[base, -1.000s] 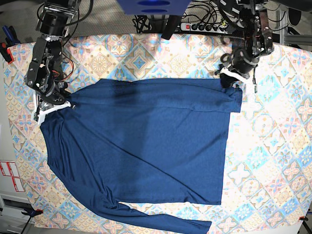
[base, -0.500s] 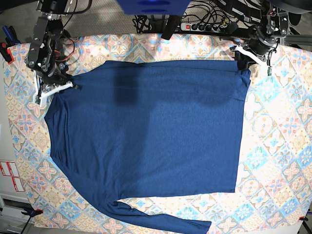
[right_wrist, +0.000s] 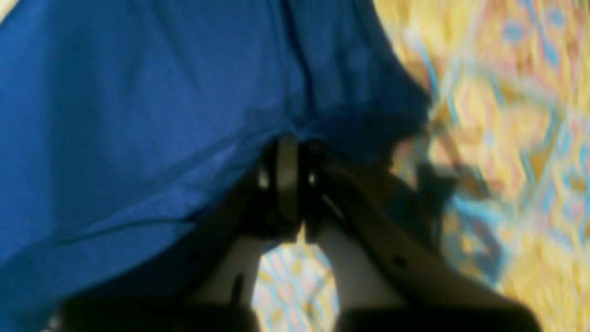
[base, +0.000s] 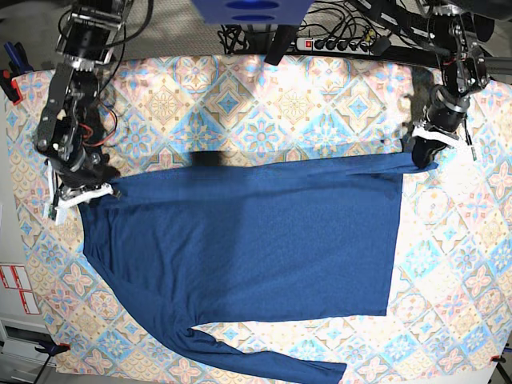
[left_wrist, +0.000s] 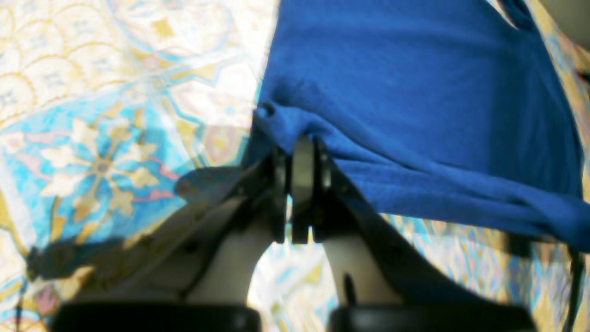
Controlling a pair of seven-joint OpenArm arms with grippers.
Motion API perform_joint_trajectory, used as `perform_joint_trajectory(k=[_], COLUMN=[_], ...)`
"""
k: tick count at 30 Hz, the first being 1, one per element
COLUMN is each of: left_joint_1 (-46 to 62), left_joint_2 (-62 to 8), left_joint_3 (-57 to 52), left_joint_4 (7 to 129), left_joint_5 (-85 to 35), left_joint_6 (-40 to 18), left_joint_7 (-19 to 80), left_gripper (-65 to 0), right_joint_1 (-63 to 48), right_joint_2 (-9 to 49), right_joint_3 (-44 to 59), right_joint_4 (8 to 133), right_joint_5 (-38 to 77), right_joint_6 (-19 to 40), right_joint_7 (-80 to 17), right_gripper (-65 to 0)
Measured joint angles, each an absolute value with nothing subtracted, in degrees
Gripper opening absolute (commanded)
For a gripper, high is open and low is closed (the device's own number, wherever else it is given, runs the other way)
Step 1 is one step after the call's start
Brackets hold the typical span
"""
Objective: Fold the T-shirt properly
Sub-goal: 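Drag the shirt with both grippers away from the collar toward the hem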
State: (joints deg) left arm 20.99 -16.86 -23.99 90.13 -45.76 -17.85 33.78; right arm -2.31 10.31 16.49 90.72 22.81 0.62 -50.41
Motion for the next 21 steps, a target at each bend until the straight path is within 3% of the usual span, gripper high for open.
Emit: perform_joint_trajectory(k=[21], left_joint_1=[-2.39], left_joint_2=[-15.27], left_joint_3=[-24.21], left_joint_4=[71.94], left_joint_5=[-45.10], left_joint_6=[-17.43], left_joint_7=[36.99], left_gripper=[-65.0], right_joint_1=[14.96], right_joint_2=[9.87], right_joint_3=[16.49], right_joint_4=[62.52], right_joint_5=[22.59], right_joint_6=[0.60], right_joint_7=[-39.48], right_gripper=[-64.7])
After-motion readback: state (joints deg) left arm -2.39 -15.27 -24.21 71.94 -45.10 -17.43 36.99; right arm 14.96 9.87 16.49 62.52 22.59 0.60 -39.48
